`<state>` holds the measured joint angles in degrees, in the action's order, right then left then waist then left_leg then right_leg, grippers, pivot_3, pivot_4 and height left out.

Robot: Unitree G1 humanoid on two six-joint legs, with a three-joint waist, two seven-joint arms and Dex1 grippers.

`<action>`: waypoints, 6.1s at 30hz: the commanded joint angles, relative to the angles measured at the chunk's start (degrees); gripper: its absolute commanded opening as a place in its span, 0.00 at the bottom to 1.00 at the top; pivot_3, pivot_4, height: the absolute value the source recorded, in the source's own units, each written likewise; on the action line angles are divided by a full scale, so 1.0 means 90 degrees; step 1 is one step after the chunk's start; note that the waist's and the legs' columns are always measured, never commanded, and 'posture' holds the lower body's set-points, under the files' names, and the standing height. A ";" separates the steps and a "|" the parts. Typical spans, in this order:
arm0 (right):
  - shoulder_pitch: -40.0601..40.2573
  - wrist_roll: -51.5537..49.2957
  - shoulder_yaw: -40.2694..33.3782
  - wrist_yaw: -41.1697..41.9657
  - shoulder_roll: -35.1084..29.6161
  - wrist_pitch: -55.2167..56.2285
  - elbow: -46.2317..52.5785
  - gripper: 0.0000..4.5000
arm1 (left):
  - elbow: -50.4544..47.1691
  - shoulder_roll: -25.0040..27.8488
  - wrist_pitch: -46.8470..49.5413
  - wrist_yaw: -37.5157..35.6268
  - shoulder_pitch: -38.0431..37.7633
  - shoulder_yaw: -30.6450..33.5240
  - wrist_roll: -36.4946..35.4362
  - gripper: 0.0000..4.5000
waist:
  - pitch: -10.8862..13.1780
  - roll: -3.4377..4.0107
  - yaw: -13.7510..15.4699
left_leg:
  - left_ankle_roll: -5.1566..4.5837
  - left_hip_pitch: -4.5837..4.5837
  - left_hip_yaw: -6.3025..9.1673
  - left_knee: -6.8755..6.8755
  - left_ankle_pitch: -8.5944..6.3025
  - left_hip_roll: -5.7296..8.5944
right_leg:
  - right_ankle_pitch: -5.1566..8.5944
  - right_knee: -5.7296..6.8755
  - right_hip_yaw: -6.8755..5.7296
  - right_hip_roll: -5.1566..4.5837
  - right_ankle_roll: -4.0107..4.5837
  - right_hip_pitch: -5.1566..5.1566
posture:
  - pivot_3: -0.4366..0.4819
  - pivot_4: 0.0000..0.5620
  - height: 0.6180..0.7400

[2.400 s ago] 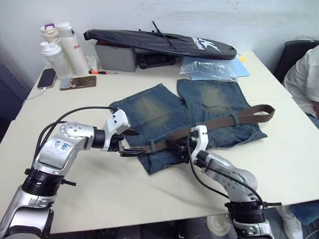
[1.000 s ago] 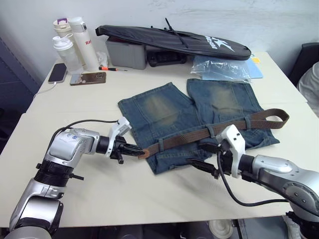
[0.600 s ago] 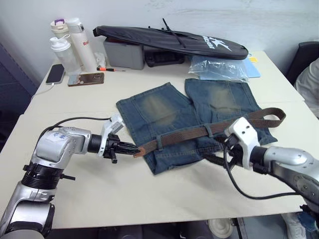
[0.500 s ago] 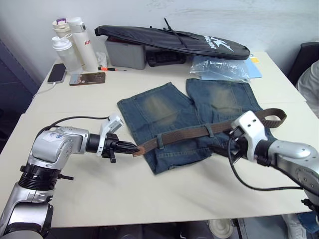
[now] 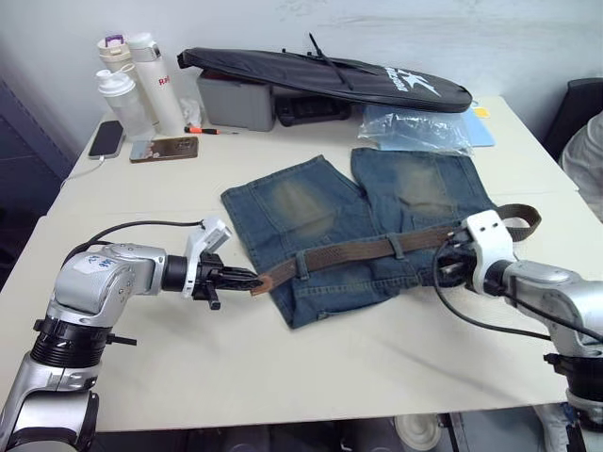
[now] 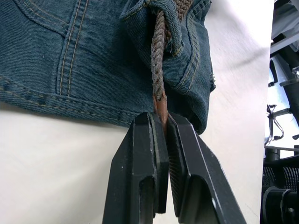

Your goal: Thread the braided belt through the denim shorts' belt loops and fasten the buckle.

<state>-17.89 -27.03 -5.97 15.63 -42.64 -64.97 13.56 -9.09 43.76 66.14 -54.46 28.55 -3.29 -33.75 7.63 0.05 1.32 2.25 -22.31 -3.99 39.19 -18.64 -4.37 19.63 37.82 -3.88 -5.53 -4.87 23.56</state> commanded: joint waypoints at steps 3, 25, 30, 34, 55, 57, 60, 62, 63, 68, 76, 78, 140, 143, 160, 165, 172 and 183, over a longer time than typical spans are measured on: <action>0.0072 0.0516 0.0274 -0.0181 0.0062 -0.0161 -0.0124 0.01 | -0.0316 0.0374 0.0034 -0.0087 -0.0205 0.0362 -0.0223 0.00 | -0.0002 -0.0009 -0.0009 | 0.0006 0.0004 0.0001 0.0002 0.0003 0.0000 | -0.0004 -0.0001 0.0001 -0.0001 -0.0006 -0.0005 | 0.48 0.27 0.19; -0.0304 0.0919 0.0580 0.0417 0.0031 -0.0243 -0.0136 0.01 | 0.2681 0.2409 -0.2113 -0.1030 -0.2976 0.2584 0.0460 0.00 | -0.0021 -0.0026 -0.0011 | -0.0008 0.0015 0.0008 -0.0002 -0.0008 -0.0009 | 0.0054 -0.0010 -0.0038 -0.0090 0.0101 0.0031 | 0.48 0.27 0.19; -0.0383 0.0982 0.0597 0.0478 0.0075 -0.0258 -0.0134 0.01 | 0.2773 0.2275 -0.2117 -0.0687 -0.2506 0.2443 0.0629 0.00 | -0.0028 -0.0041 -0.0023 | -0.0003 0.0003 -0.0022 -0.0003 -0.0011 -0.0003 | 0.0041 0.0003 -0.0055 -0.0091 0.0078 0.0044 | 0.48 0.27 0.19; -0.0335 0.0968 0.0510 0.0493 0.0069 -0.0300 -0.0056 0.01 | 0.3161 0.2096 -0.2379 -0.0156 -0.1768 0.2141 0.1035 0.00 | -0.0033 -0.0048 -0.0035 | -0.0002 0.0002 -0.0054 -0.0008 -0.0013 -0.0006 | -0.0001 0.0022 -0.0064 -0.0089 0.0000 0.0042 | 0.48 0.27 0.19; -0.0231 0.0542 0.0043 0.1504 -0.0528 -0.0221 0.0797 0.00 | 0.5624 0.1733 -0.5046 0.1204 0.0679 0.1502 0.2820 0.98 | -0.0045 -0.0050 -0.0140 | -0.0004 -0.0008 -0.0163 -0.0005 -0.0028 -0.0020 | -0.0016 0.0066 -0.0160 -0.0122 -0.0028 0.0109 | 0.48 0.27 0.19; -0.0268 0.0475 0.0028 0.1744 -0.0763 -0.0144 0.0824 0.00 | 0.5717 0.1744 -0.5239 0.1209 0.0910 0.1548 0.2847 0.98 | -0.0045 -0.0050 -0.0129 | -0.0002 -0.0008 -0.0166 0.0000 -0.0032 -0.0023 | -0.0017 0.0059 -0.0190 -0.0131 -0.0026 0.0106 | 0.48 0.27 0.19; -0.0400 0.0361 -0.0067 0.2086 -0.1073 -0.0048 0.0750 0.00 | 0.5311 0.1588 -0.5536 0.0845 0.1295 0.1592 0.2626 0.98 | -0.0045 -0.0049 -0.0048 | -0.0001 -0.0009 -0.0159 0.0000 -0.0037 -0.0024 | -0.0022 0.0051 -0.0219 -0.0140 -0.0017 0.0105 | 0.48 0.27 0.19; -0.0484 0.0355 -0.0103 0.2330 -0.1330 0.0119 0.0632 0.00 | 0.4646 0.1365 -0.5423 0.0334 0.1582 0.1576 0.2233 0.98 | -0.0044 -0.0049 0.0012 | 0.0002 -0.0019 -0.0163 0.0005 -0.0038 -0.0028 | -0.0025 0.0052 -0.0232 -0.0141 -0.0012 0.0107 | 0.48 0.27 0.19; -0.0538 0.0376 -0.0101 0.2441 -0.1451 0.0234 0.0544 0.00 | 0.4229 0.1248 -0.5272 0.0045 0.1654 0.1495 0.2045 0.98 | -0.0044 -0.0048 0.0026 | 0.0003 -0.0021 -0.0162 0.0006 -0.0038 -0.0028 | -0.0026 0.0052 -0.0236 -0.0141 -0.0012 0.0107 | 0.48 0.27 0.19; -0.0786 0.0451 -0.0105 0.2762 -0.1808 0.0594 0.0100 0.00 | 0.2093 0.1020 -0.3986 -0.0980 0.1246 0.0933 0.1295 0.98 | -0.0057 -0.0023 -0.0014 | 0.0027 -0.0022 -0.0184 0.0011 -0.0033 -0.0029 | -0.0032 0.0045 -0.0243 -0.0140 -0.0020 0.0102 | 0.48 0.27 0.19; -0.0843 0.0344 -0.0198 0.3173 -0.2233 0.0583 -0.0017 0.65 | 0.0188 0.0288 -0.3418 -0.1177 0.0903 -0.0270 0.1124 1.00 | -0.0037 -0.0010 -0.0147 | 0.0036 0.0005 -0.0218 0.0009 -0.0027 -0.0037 | -0.0033 0.0044 -0.0240 -0.0138 -0.0024 0.0104 | 0.48 0.27 0.19; -0.0766 0.0224 -0.0288 0.3282 -0.2303 0.0457 0.0180 0.90 | 0.0129 0.0000 -0.3904 -0.1171 0.0899 -0.0628 0.1416 1.00 | -0.0034 -0.0009 -0.0138 | 0.0042 0.0005 -0.0217 0.0019 -0.0019 -0.0037 | -0.0043 0.0043 -0.0235 -0.0138 -0.0026 0.0099 | 0.48 0.27 0.19; -0.2962 0.0916 0.1235 0.2750 -0.0059 0.1077 -0.3906 1.00 | 0.2026 0.0301 -0.2870 -0.1398 0.1014 0.0128 0.1434 0.99 | -0.0045 0.0030 -0.0173 | -0.0003 -0.0022 -0.0243 0.0087 -0.0023 -0.0047 | -0.0101 0.0086 -0.0244 -0.0128 -0.0006 0.0134 | 0.48 0.27 0.19; -0.3021 0.1096 0.1262 0.2755 0.0043 0.1154 -0.4441 1.00 | 0.1934 0.0335 -0.2901 -0.1378 0.0956 0.0109 0.1440 0.99 | -0.0047 0.0032 -0.0176 | 0.0002 -0.0023 -0.0251 0.0087 -0.0025 -0.0048 | -0.0101 0.0093 -0.0245 -0.0131 -0.0005 0.0139 | 0.48 0.27 0.19; -0.2387 0.0684 0.0651 0.3759 -0.0348 0.1570 -0.2446 0.06 | 0.2238 0.0107 -0.3181 -0.1410 0.1278 -0.0247 0.1689 1.00 | -0.0051 0.0028 -0.0164 | 0.0012 -0.0014 -0.0253 0.0095 -0.0027 -0.0048 | -0.0101 0.0103 -0.0245 -0.0137 -0.0005 0.0130 | 0.48 0.27 0.19; -0.1575 0.0356 -0.0046 0.3804 -0.0194 0.2316 -0.1058 0.06 | 0.2568 -0.0001 -0.3328 -0.1570 0.1531 -0.0394 0.1799 1.00 | -0.0051 0.0027 -0.0158 | 0.0013 -0.0010 -0.0252 0.0097 -0.0027 -0.0049 | -0.0101 0.0093 -0.0245 -0.0137 -0.0005 0.0126 | 0.48 0.27 0.19; -0.0471 0.0060 -0.0596 0.3704 0.0331 0.3421 0.0137 0.06 | 0.3978 -0.0582 -0.4592 -0.1513 0.2012 -0.0650 0.2370 1.00 | -0.0047 0.0019 -0.0173 | 0.0014 -0.0008 -0.0254 0.0101 -0.0026 -0.0050 | -0.0103 0.0091 -0.0249 -0.0134 -0.0010 0.0117 | 0.48 0.27 0.19; -0.0079 -0.0182 -0.0952 0.3594 0.0248 0.3595 0.0417 0.06 | 0.5195 -0.0590 -0.4936 -0.2226 0.2160 -0.1313 0.3242 1.00 | -0.0049 0.0016 -0.0166 | 0.0010 -0.0001 -0.0261 0.0096 -0.0030 -0.0056 | -0.0099 0.0081 -0.0249 -0.0131 -0.0003 0.0122 | 0.48 0.27 0.19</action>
<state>-18.66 -27.27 -12.49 48.08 -39.67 -33.79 15.23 37.55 37.21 21.48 -72.33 47.44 -14.76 -5.09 7.19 0.20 -0.17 2.34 -22.31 -6.36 40.05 -18.93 -4.87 18.73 38.54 -6.12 -6.72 -4.90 24.66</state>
